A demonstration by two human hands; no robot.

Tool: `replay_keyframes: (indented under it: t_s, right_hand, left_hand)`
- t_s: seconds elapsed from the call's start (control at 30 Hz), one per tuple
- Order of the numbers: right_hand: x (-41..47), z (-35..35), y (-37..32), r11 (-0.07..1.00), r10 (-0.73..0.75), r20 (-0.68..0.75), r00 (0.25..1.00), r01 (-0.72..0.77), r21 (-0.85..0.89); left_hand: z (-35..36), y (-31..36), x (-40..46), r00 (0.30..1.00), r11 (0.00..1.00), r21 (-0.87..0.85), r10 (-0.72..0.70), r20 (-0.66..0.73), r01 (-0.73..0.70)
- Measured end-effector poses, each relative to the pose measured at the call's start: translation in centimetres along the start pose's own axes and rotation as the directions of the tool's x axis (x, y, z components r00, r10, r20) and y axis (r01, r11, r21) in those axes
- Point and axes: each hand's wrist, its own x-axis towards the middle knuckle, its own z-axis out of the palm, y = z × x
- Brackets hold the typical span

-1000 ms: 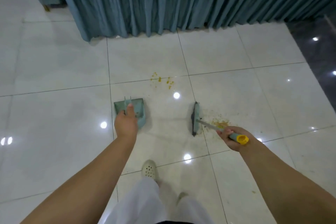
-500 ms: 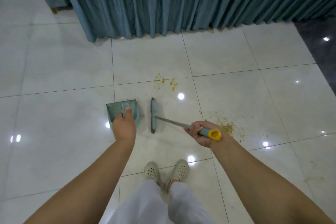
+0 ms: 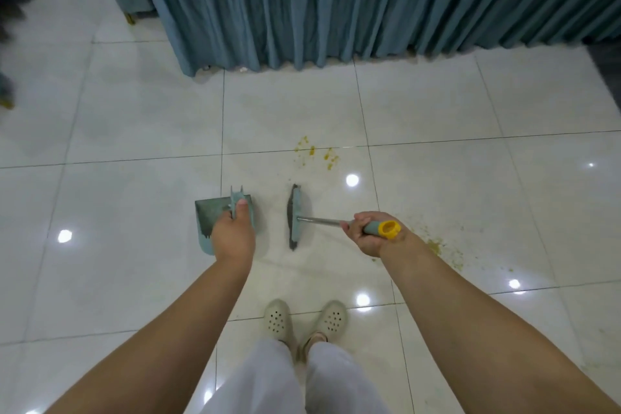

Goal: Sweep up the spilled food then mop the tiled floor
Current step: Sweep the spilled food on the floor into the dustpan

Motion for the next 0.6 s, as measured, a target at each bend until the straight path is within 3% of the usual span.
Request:
replay_keyframes:
  t_s: [0.37,0.6]
  right_hand:
    - [-2.8,-8.5,-11.6,0.966,-0.156,-0.071,0.985,0.167,0.198]
    - [-3.3,-16.6,-16.3,0.894,-0.169,-0.094,0.981,0.193,0.405]
  left_hand:
    - [8.7,1.9,-4.6,0.992,1.0,-0.01,0.016,0.126,-0.015]
    - [13.7,2.4,-7.4,0.97,0.999,-0.009,0.052,0.236,-0.051]
